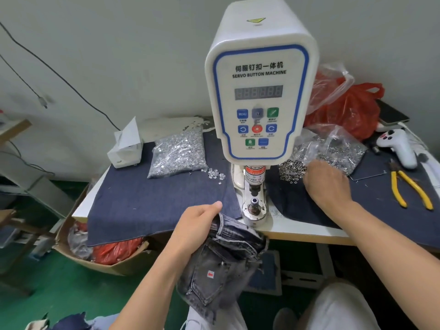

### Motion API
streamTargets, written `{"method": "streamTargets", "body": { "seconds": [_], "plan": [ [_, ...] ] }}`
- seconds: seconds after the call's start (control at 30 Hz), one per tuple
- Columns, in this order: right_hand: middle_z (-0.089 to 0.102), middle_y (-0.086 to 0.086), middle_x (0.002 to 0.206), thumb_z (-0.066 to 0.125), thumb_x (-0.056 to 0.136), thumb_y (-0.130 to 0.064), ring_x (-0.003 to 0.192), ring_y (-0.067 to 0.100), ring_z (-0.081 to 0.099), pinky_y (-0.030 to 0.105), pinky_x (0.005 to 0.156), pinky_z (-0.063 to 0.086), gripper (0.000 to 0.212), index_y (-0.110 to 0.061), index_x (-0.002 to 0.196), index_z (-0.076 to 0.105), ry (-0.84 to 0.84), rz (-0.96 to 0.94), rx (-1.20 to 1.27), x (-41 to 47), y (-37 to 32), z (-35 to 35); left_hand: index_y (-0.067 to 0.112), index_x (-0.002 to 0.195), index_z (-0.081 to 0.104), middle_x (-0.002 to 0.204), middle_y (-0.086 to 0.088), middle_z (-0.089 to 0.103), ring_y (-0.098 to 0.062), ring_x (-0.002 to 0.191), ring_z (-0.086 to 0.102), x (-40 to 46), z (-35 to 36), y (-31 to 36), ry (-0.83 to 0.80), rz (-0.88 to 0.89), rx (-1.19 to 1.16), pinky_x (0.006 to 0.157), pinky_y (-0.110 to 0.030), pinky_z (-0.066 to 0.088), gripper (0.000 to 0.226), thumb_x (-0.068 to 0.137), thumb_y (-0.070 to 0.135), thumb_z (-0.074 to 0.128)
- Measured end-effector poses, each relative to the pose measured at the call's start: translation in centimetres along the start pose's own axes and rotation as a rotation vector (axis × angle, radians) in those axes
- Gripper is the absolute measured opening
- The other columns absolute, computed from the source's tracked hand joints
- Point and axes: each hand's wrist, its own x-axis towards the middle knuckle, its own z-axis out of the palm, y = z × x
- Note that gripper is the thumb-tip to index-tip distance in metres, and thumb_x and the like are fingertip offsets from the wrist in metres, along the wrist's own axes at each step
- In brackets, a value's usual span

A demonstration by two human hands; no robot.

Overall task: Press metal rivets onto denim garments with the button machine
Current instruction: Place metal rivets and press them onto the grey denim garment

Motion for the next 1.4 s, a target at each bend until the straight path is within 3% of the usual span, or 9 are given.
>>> {"method": "streamTargets", "body": {
  "seconds": [0.07,0.17,0.27,0.37,0.57,0.87,1.1,1.27,1.4],
  "plan": [
    [0.062,0.019,0.082,0.053,0.089,-0.003,0.076,0.044,0.066,0.042,0.062,0.04,0.004,-0.004,0.085,0.054,0.025,0.0,0.068,0.0,0.1,-0.1,0.018,0.066,0.029,0.059,0.012,0.03,-0.009,0.057,0.03,0.0,-0.7,0.2,0.049,0.148,0.178,0.058,-0.027,0.025,0.056,0.104,0.049,0.056],
    [0.058,0.013,0.073,0.057,0.09,-0.007,0.069,0.038,0.057,0.041,0.062,0.038,0.009,-0.005,0.083,0.051,0.037,-0.006,0.209,0.1,0.6,0.1,0.02,0.066,0.03,0.052,0.012,0.031,-0.007,0.051,0.031,1.4,-1.8,0.5,0.133,0.216,0.33,0.051,-0.024,0.026,0.052,0.105,0.042,0.056],
    [0.062,0.004,0.071,0.064,0.088,-0.009,0.07,0.033,0.057,0.038,0.065,0.038,0.011,-0.012,0.082,0.055,0.05,0.044,0.393,0.2,0.4,-0.1,0.019,0.068,0.043,0.057,0.013,0.046,-0.009,0.059,0.043,3.8,-2.2,0.5,0.253,0.151,0.28,0.059,-0.032,0.034,0.045,0.106,0.041,0.054],
    [0.068,-0.007,0.078,0.07,0.088,-0.011,0.072,0.017,0.062,0.028,0.065,0.041,0.007,-0.017,0.09,0.067,0.015,0.121,0.628,0.3,0.0,-0.6,0.029,0.091,0.064,0.087,0.013,0.068,-0.015,0.088,0.063,6.3,-2.1,0.9,0.312,0.122,0.327,0.075,-0.033,0.045,0.021,0.106,0.039,0.053],
    [0.074,0.002,0.068,0.068,0.097,-0.005,0.06,0.01,0.069,0.018,0.059,0.057,0.013,-0.009,0.087,0.074,-0.285,0.25,1.324,-2.1,-2.2,-1.7,0.035,0.106,0.071,0.108,0.002,0.075,-0.029,0.108,0.067,9.7,0.0,1.6,0.282,0.053,0.518,0.091,-0.039,0.055,0.009,0.099,0.036,0.066],
    [0.07,0.001,0.072,0.073,0.095,-0.026,0.059,0.009,0.058,0.021,0.058,0.052,0.02,-0.008,0.086,0.074,-0.534,0.351,1.48,-6.5,-5.3,-3.0,0.037,0.103,0.077,0.102,0.004,0.077,-0.029,0.101,0.07,10.3,1.4,1.6,0.327,0.098,0.529,0.087,-0.044,0.06,0.009,0.099,0.034,0.069],
    [0.066,0.009,0.064,0.074,0.09,-0.011,0.044,0.009,0.05,0.019,0.039,0.041,0.015,-0.005,0.076,0.071,-0.752,0.741,1.819,-6.7,-7.5,-3.8,0.033,0.089,0.077,0.087,0.018,0.075,-0.004,0.09,0.069,8.5,0.5,1.5,0.245,0.2,0.401,0.084,-0.027,0.053,0.011,0.095,0.027,0.071],
    [0.072,0.011,0.071,0.075,0.09,-0.011,0.045,0.007,0.056,0.017,0.04,0.046,0.01,-0.002,0.085,0.073,-0.786,0.779,1.809,-7.0,-7.6,-3.7,0.033,0.082,0.079,0.082,0.025,0.075,0.007,0.082,0.067,5.7,-0.6,1.5,0.119,0.241,0.234,0.069,-0.005,0.045,0.013,0.092,0.026,0.075],
    [0.073,0.014,0.072,0.072,0.092,-0.009,0.046,0.009,0.059,0.019,0.04,0.048,0.012,0.0,0.085,0.075,-0.8,0.809,1.862,-7.1,-7.9,-3.6,0.032,0.085,0.08,0.087,0.019,0.077,0.003,0.084,0.07,3.7,-1.1,1.2,0.077,0.264,0.103,0.078,-0.013,0.046,0.011,0.094,0.027,0.077]
  ]
}}
